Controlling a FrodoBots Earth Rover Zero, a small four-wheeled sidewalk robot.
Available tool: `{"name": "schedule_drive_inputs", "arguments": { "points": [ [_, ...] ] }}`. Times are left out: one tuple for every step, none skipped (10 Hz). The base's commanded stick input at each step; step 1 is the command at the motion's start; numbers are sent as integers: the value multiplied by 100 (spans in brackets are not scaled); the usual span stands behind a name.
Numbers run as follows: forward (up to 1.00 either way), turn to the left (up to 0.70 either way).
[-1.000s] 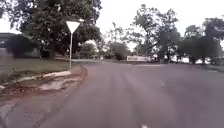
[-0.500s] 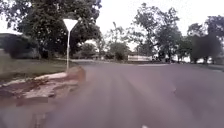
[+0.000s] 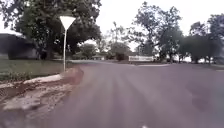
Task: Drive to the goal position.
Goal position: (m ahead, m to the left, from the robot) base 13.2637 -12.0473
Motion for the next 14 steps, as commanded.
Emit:
{"name": "schedule_drive_inputs", "arguments": {
  "points": [
    [100,-2],
    [100,-13],
    [100,-22],
    [100,-18],
    [100,-3],
    [100,0],
    [100,0],
    [100,0],
    [100,0],
    [100,0],
    [100,0],
    [100,0],
    [100,0],
    [100,0]
  ]
}}
